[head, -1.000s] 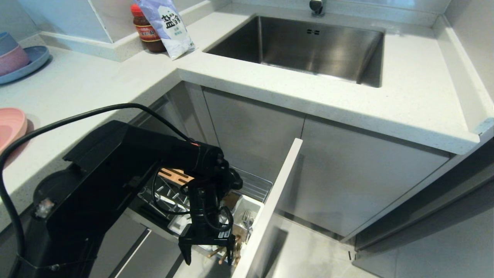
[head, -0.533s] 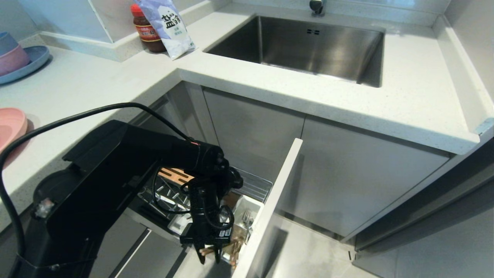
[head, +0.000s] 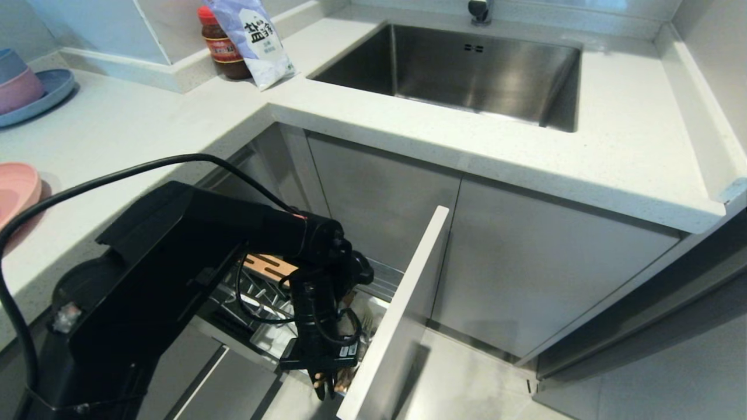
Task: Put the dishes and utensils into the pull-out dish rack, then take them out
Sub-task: Take the chopsticks out of the cupboard
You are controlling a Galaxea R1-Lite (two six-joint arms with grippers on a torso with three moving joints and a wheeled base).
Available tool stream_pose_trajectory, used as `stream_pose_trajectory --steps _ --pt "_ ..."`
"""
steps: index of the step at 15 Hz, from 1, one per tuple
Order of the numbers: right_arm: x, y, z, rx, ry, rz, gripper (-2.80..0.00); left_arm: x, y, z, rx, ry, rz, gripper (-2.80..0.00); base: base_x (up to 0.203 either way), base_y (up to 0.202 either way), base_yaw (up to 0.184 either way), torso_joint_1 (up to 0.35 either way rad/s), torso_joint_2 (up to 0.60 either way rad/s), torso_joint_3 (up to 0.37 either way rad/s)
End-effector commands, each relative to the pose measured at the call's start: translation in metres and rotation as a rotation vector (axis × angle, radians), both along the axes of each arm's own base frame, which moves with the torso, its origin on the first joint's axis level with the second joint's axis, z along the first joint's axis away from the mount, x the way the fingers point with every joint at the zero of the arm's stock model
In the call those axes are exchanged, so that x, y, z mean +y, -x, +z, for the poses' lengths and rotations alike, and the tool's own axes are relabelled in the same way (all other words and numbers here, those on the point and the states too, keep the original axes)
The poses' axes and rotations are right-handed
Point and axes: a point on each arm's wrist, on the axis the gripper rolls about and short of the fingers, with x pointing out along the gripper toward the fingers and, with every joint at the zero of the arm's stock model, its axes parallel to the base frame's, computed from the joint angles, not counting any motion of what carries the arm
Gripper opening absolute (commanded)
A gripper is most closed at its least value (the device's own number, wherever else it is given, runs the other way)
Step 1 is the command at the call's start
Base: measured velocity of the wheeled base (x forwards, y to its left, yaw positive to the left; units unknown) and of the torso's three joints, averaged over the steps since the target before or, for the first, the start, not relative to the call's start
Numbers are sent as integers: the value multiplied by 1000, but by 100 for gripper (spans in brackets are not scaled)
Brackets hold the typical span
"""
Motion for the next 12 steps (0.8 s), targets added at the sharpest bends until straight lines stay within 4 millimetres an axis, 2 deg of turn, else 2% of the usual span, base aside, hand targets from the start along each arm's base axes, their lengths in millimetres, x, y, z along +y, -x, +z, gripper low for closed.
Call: stream_pose_trajectory --steps 1,6,12 --pt "0 0 0 -1 0 1 -280 0 5 11 -13 10 -4 -280 0 0 0 0 0 0" --pt "0 0 0 -1 0 -1 -280 8 23 51 -68 50 -14 -280 0 0 0 0 0 0" --pt "0 0 0 -1 0 -1 -280 11 48 84 -95 74 -49 -280 0 0 0 0 0 0"
